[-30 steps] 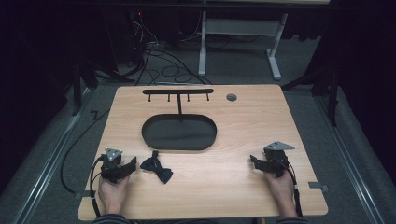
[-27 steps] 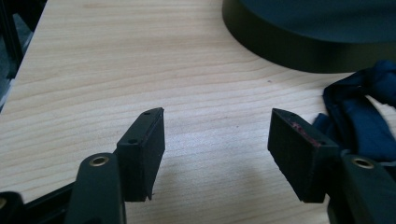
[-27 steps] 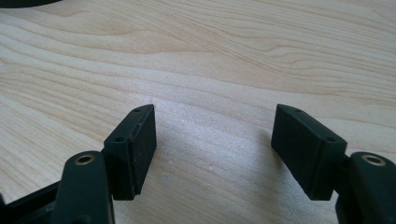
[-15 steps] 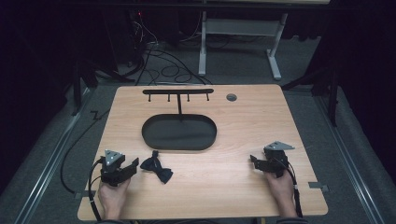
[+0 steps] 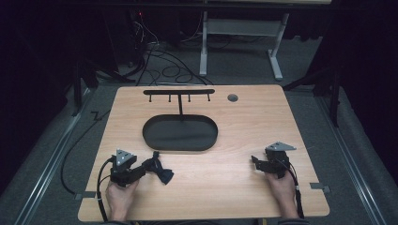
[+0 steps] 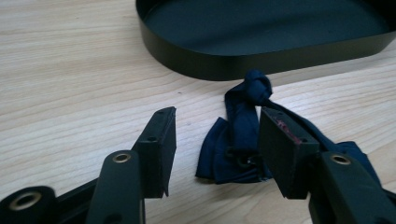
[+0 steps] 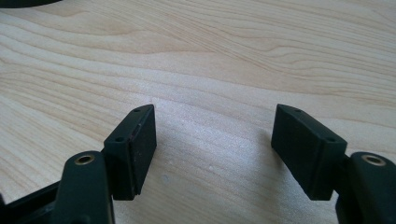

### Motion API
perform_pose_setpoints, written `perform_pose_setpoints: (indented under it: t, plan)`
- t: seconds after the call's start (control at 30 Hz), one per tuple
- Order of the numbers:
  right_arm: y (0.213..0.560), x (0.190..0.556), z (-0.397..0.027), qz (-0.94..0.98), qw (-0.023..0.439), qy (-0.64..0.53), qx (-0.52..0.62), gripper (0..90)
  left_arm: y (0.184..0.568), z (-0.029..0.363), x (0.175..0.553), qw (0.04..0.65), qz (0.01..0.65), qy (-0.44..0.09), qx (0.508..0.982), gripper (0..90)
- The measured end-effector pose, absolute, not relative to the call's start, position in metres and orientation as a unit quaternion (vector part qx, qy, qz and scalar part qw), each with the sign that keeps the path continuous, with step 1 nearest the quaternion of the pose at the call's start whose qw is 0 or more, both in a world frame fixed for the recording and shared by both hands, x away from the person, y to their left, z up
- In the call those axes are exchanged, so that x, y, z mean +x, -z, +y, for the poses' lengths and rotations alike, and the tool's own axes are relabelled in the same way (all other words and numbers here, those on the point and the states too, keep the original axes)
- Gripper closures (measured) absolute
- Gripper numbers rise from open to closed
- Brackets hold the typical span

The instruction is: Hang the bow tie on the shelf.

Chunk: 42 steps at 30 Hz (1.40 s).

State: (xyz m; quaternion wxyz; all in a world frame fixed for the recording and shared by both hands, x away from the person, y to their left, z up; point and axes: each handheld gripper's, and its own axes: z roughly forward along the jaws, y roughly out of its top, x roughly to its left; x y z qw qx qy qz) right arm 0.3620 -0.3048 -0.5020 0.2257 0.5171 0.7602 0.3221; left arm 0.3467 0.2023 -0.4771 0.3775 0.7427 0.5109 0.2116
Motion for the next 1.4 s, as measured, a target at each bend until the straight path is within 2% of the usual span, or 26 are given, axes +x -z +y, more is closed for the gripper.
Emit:
perform_pose_setpoints:
  t: [0.67,1.4]
  plan:
    - [0.502,0.362,-0.305,0.76,0.226,-0.322,0.517,32.5,0.483,0.187,0.358,0.367,0.496,-0.181,0.766,59.0]
    - [0.502,0.362,-0.305,0.761,0.225,-0.322,0.517,32.4,0.491,0.182,0.366,0.365,0.495,-0.161,0.772,80.3]
